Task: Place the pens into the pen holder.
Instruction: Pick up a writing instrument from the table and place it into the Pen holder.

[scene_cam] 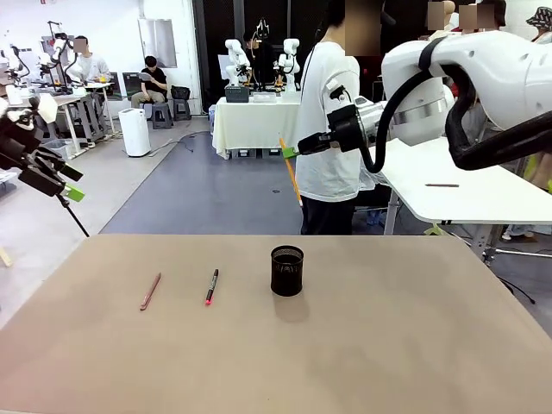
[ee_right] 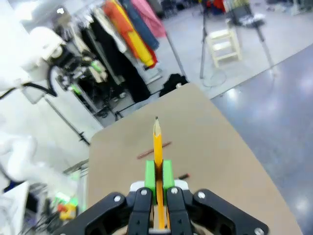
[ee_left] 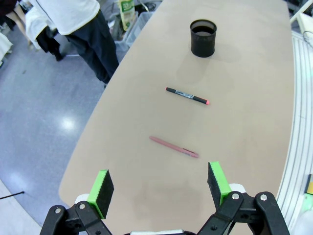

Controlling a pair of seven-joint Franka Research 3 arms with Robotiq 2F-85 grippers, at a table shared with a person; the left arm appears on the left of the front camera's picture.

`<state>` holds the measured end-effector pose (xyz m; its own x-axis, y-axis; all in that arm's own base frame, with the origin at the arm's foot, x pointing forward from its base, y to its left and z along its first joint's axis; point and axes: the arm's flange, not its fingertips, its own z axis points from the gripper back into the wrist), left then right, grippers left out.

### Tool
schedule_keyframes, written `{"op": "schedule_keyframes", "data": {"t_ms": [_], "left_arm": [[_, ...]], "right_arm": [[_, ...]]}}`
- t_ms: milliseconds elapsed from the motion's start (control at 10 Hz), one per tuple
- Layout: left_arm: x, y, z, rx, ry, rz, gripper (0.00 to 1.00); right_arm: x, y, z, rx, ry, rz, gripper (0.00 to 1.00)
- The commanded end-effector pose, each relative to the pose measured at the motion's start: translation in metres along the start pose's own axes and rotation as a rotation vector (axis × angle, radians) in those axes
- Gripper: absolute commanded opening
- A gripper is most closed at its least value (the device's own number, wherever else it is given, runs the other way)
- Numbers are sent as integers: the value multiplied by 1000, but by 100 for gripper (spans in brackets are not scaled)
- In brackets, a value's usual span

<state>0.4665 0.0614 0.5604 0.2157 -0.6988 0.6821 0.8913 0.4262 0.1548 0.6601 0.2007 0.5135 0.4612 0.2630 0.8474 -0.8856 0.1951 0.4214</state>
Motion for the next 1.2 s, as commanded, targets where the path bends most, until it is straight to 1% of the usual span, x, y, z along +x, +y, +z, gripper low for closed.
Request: {"op": "schedule_keyframes", "data": {"t_ms": [0,200,300,400,500,600,700,800,900,1100], "left_arm": [[0,-1,2,-4,-10,-2,100],[0,-1,2,-4,-10,-2,100],[0,-1,2,-4,-10,-2,100],[0,-1,2,-4,-10,-2,100],[0,-1,2,-4,-10,-2,100],[0,-1,2,-4,-10,-2,100],[0,-1,2,-4,-10,-2,100],[0,-1,2,-4,-10,-2,100],[0,-1,2,-4,-10,-2,100],[0,-1,2,-4,-10,-2,100]], "right_arm": [[-37,-6,14,219,-41,90,0],[-67,1,11,332,-106,164,0],[-81,2,6,319,-112,172,0],[-91,2,-3,274,-124,182,0],[-95,0,-13,243,-145,179,0],[-97,-4,-26,198,-138,205,0],[-100,-3,-40,186,-100,228,0],[-102,-5,-53,164,-85,243,0],[-101,-11,-60,147,-85,241,0],[-104,-16,-68,133,-53,256,0]]}}
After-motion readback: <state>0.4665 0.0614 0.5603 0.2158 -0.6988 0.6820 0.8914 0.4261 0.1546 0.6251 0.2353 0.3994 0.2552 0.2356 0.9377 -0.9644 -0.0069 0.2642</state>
